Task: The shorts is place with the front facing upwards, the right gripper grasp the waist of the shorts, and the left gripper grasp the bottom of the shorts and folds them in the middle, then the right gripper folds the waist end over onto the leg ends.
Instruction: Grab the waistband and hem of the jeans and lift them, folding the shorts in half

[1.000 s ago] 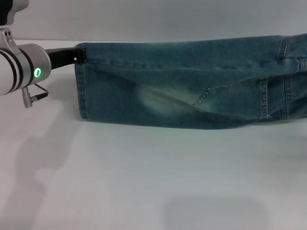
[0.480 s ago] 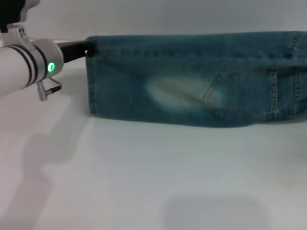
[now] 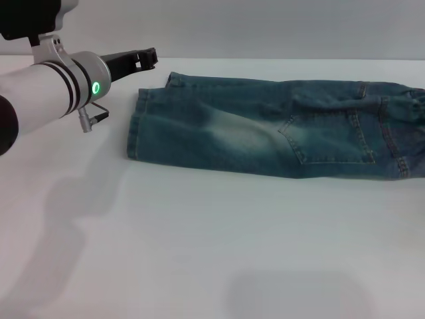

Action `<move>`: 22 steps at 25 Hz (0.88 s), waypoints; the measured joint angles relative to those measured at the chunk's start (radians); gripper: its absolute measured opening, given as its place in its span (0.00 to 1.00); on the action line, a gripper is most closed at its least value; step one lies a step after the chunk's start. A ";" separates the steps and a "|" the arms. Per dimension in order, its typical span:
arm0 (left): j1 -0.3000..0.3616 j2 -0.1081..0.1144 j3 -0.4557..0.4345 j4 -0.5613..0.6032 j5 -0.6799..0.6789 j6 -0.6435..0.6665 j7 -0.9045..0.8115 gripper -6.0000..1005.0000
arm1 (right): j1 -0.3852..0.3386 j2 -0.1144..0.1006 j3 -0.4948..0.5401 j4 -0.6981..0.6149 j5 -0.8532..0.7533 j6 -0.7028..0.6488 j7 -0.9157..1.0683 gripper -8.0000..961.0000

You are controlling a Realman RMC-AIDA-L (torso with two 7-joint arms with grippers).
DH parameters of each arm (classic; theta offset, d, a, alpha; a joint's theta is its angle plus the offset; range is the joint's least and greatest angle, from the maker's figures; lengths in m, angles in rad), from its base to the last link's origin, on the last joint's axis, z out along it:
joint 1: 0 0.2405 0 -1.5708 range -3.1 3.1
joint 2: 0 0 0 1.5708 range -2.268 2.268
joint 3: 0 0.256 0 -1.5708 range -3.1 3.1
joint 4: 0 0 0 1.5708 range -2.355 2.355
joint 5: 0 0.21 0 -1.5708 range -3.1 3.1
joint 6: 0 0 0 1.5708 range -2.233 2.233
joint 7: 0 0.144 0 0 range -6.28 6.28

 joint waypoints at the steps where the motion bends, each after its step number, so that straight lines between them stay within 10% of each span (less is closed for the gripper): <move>1: 0.004 0.000 0.002 -0.007 -0.001 -0.004 0.001 0.20 | -0.007 0.001 0.000 -0.005 0.000 0.000 0.000 0.26; 10: 0.101 0.001 0.023 -0.134 -0.005 -0.074 0.053 0.55 | -0.097 0.087 -0.022 -0.087 -0.020 -0.024 -0.072 0.50; 22: 0.128 0.003 0.024 -0.134 -0.006 -0.107 0.077 0.86 | -0.159 0.102 -0.047 -0.056 -0.038 -0.002 -0.040 0.57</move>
